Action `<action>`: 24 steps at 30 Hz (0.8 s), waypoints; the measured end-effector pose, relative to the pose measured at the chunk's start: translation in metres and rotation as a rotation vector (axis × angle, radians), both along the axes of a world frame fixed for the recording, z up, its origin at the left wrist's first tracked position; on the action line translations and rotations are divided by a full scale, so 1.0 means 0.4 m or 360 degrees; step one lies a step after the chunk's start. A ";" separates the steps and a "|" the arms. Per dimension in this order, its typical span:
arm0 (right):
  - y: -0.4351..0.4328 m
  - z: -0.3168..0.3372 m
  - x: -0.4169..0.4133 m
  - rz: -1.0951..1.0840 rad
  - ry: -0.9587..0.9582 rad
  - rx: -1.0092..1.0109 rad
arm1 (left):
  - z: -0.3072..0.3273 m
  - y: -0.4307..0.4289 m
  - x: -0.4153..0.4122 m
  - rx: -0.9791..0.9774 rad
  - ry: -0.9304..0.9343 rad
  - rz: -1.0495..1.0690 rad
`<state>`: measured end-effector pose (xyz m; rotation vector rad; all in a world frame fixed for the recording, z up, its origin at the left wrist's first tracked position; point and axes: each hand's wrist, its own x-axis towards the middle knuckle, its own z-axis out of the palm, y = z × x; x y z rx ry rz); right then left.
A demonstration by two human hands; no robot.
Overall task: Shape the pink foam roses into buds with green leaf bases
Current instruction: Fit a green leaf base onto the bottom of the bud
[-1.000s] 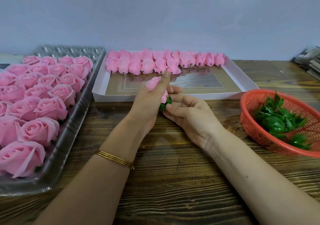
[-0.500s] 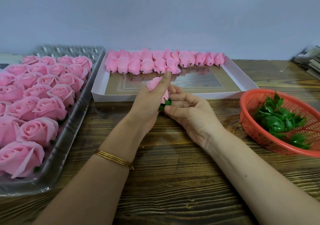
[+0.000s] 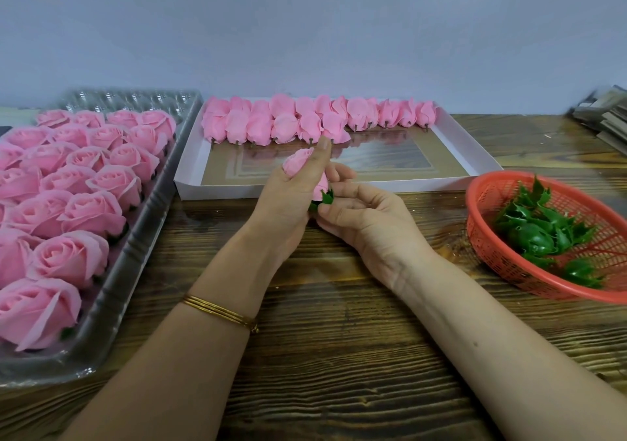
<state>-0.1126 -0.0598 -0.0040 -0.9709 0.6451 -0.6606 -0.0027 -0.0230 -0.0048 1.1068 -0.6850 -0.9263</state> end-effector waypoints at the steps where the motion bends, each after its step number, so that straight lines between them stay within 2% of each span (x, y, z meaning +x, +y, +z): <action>1: 0.000 0.001 0.000 0.0008 -0.0016 0.0019 | 0.001 0.001 0.000 -0.0002 -0.0006 0.0000; 10: -0.010 0.004 0.001 0.0030 -0.0113 0.0199 | 0.004 0.002 0.000 -0.0036 0.0001 0.0030; 24: -0.002 0.000 0.001 0.0050 -0.0209 0.0244 | 0.011 0.008 -0.008 0.0008 -0.0054 0.0085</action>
